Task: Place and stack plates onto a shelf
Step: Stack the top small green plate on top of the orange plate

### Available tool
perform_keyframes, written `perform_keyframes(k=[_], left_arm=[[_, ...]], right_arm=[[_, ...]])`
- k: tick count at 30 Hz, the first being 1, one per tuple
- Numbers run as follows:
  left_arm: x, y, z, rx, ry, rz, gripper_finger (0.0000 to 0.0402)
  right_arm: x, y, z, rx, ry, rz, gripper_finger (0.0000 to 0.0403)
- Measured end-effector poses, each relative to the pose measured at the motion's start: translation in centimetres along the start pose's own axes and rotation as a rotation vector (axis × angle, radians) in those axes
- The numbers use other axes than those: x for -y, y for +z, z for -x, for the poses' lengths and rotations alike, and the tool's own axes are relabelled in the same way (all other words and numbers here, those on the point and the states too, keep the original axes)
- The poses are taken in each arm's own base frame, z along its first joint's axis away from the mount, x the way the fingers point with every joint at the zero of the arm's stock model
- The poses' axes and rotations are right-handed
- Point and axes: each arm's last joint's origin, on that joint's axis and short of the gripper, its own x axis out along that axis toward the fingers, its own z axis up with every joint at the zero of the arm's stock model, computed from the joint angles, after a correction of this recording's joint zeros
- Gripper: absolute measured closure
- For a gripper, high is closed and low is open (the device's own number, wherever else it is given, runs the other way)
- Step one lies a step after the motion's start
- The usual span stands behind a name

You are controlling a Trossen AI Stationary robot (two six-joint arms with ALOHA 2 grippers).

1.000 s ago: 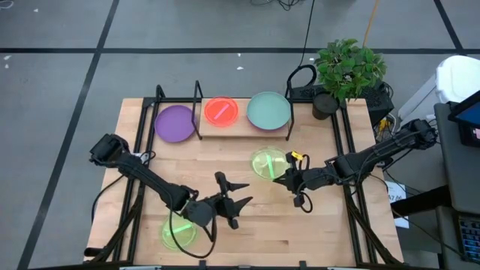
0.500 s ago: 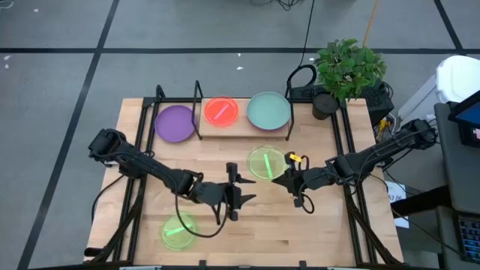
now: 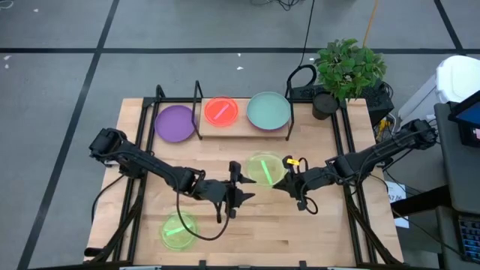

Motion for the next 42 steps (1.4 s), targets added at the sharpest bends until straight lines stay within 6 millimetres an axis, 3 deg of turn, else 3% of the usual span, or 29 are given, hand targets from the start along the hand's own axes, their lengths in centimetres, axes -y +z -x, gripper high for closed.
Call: perform_keyframes(k=[6, 22, 38, 42], left_arm=[[0.0, -1.1, -0.2, -0.076, -0.062, -0.010, 0.0193], [-0.2, -1.5, -0.4, -0.104, -0.066, -0.024, 0.0317], [-0.8, -1.7, -1.0, -0.051, -0.146, -0.117, 0.0326], [-0.8, -1.7, -1.0, -0.043, -0.158, -0.122, 0.0353]], right_arm=[[-0.1, 0.1, 0.0, 0.030, 0.057, -0.002, 0.0403], [-0.1, 0.2, 0.0, 0.039, 0.063, -0.012, 0.0403], [0.0, 0.2, 0.0, 0.048, 0.075, 0.002, 0.0403], [0.1, 0.2, -0.1, 0.045, 0.071, 0.000, 0.0403]])
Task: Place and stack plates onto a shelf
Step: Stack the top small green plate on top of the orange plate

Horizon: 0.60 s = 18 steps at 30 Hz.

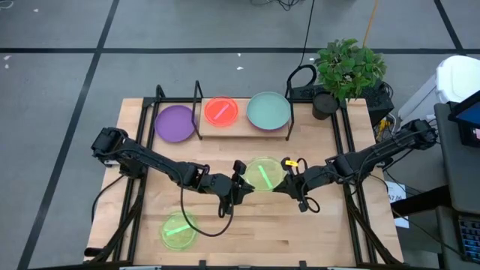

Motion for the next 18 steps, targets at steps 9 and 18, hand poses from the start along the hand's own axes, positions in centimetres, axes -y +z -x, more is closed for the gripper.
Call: perform_keyframes(k=[9, 18], left_arm=[[-0.26, -0.17, -0.10, 0.005, -0.016, 0.027, 0.0394], [-0.24, -0.13, -0.10, 0.021, -0.040, 0.035, 0.0395]], right_arm=[[0.01, 0.00, 0.00, -0.001, -0.003, -0.029, 0.0401], [0.37, 0.79, 0.03, 0.078, -0.055, -0.088, 0.0321]])
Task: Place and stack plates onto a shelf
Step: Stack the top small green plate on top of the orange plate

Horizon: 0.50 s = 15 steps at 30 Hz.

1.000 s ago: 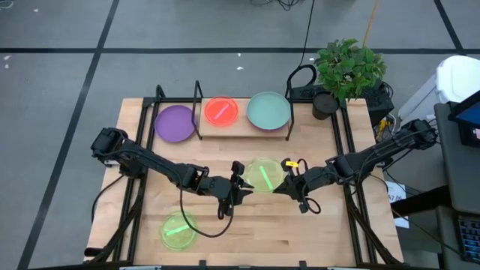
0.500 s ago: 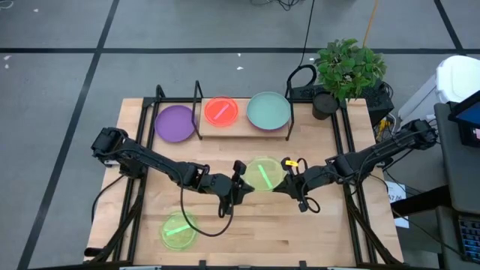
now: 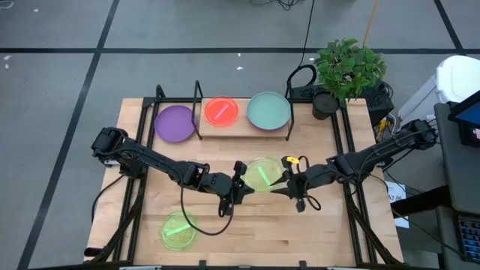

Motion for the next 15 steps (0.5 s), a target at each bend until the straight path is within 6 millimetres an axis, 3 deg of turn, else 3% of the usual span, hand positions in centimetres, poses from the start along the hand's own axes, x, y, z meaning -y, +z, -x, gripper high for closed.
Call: perform_keyframes(k=[7, 15], left_arm=[[-0.6, -0.7, -0.1, -0.050, 0.026, -0.013, 0.0395], [-3.0, -2.1, -0.5, -0.119, 0.107, -0.027, 0.0396]], right_arm=[[0.5, 0.5, 0.9, 0.030, -0.090, -0.045, 0.0269], [1.1, 0.8, 3.2, 0.053, -0.126, -0.108, 0.0269]])
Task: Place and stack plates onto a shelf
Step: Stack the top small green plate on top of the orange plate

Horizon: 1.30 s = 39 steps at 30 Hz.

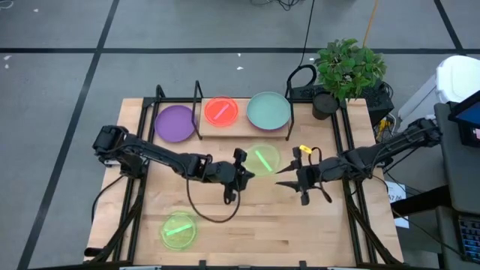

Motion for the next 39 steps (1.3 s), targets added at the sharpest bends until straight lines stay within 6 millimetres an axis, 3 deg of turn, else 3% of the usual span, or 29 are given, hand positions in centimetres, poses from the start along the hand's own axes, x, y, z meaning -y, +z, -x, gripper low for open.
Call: perform_keyframes(k=[10, 24, 39], left_arm=[[-3.2, -2.9, -0.9, -0.147, 0.094, 0.062, 0.0396], [-6.5, -8.4, -0.9, -0.485, 0.217, 0.322, 0.0396], [-9.7, -12.2, -0.4, -0.634, 0.404, 0.536, 0.0396]], right_arm=[[0.7, -0.7, 1.8, -0.082, -0.093, -0.049, 0.0277], [0.6, -1.2, 1.8, -0.133, -0.083, -0.112, 0.0277], [0.6, -1.4, 1.8, -0.145, -0.081, -0.148, 0.0277]])
